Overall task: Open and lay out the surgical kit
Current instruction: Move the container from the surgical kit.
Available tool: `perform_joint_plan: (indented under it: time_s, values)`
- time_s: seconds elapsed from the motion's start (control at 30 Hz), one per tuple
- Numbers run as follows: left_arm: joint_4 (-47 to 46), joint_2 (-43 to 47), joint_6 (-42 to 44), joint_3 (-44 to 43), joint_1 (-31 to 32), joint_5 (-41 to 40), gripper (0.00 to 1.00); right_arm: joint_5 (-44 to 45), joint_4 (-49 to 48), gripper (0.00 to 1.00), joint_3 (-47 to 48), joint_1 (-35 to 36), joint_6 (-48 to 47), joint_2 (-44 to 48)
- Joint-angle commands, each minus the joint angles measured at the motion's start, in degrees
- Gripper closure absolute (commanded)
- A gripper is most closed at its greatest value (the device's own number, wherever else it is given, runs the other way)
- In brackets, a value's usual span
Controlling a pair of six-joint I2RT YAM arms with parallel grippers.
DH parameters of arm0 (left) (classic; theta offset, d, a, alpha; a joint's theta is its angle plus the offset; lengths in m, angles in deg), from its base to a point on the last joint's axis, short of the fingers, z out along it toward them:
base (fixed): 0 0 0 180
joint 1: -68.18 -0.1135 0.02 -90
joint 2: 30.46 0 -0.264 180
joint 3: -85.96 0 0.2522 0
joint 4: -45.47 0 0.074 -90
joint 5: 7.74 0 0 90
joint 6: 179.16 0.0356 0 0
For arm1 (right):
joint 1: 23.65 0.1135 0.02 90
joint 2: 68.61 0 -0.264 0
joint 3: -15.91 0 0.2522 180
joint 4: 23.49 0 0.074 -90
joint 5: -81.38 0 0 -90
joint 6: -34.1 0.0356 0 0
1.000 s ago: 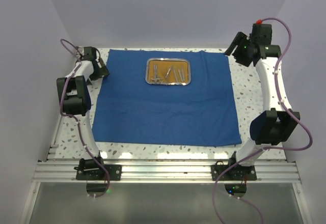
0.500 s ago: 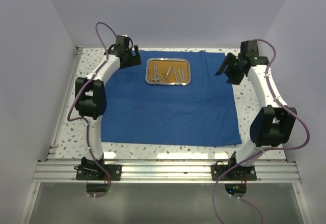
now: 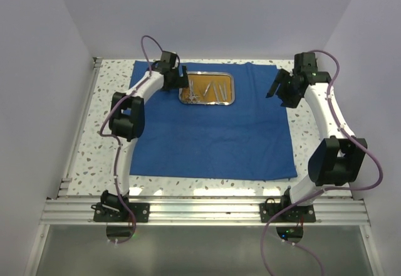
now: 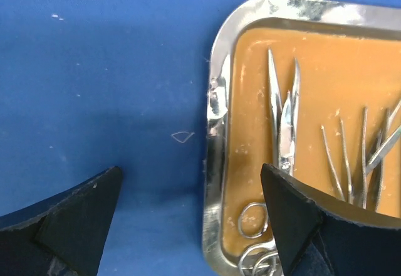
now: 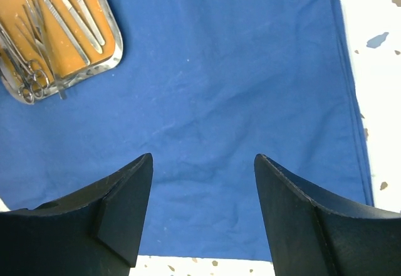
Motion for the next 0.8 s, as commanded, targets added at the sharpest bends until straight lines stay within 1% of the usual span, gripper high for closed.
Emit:
perform_joint_plan:
  time_s: [0.0,0.03,0.13,0.17,0.2,0.23,0.27,0.33,0.37,0.47,0.67,0.73,0.77]
  values:
    - [-1.13,-0.24,-0.21,-1.05,0.97,1.77,0.04,2.64,1.59,0.3,0.28,-0.17,-1.9,3.65]
    - [-1.13,-0.59,-0.12,-1.05,1.32,1.33,0.04,2.73,1.51,0.3,0.01,-0.17,-1.9,4.09]
    - [-0.34,-1.38,-0.12,-1.75,1.85,0.28,0.1,2.55,1.24,0.3,-0.87,-0.17,-1.9,4.44]
    - [-0.08,-1.55,-0.03,-2.27,1.94,0.36,0.17,2.64,1.15,0.3,-0.96,-0.17,-1.9,4.44]
    - [0.45,-1.73,0.05,-2.37,1.94,-0.51,0.2,2.82,1.15,0.3,-0.78,-0.17,-2.08,4.36]
    - [0.63,-1.82,0.14,-2.63,1.94,-2.0,0.29,2.82,1.07,0.3,-0.87,-0.17,-2.17,4.09]
    - [0.72,-1.82,0.49,-2.8,1.94,-2.27,0.34,2.91,0.89,0.3,-0.7,-0.17,-2.17,3.74]
    - [0.89,-1.64,0.76,-2.81,1.94,-2.71,0.41,2.38,0.72,0.3,-0.52,-0.17,-2.17,3.39]
    - [0.89,-1.64,1.11,-2.89,1.94,-2.71,0.47,2.12,0.63,0.3,-0.35,-0.17,-1.99,2.78]
    - [0.98,-1.47,2.07,-2.72,2.03,-3.06,0.51,1.33,0.36,0.3,0.01,-0.17,-1.73,1.98]
    - [0.98,-1.56,4.18,-2.1,3.34,-3.68,0.55,0.54,-0.25,0.3,-0.34,-0.17,-1.47,0.75]
    - [0.98,-1.64,4.36,-2.1,3.78,-3.94,0.61,0.18,-0.52,0.3,-0.52,-0.17,-1.2,0.49]
    - [0.98,-1.64,4.36,-2.1,3.87,-4.03,0.67,0.09,-0.6,0.3,-0.69,-0.17,-1.29,0.49]
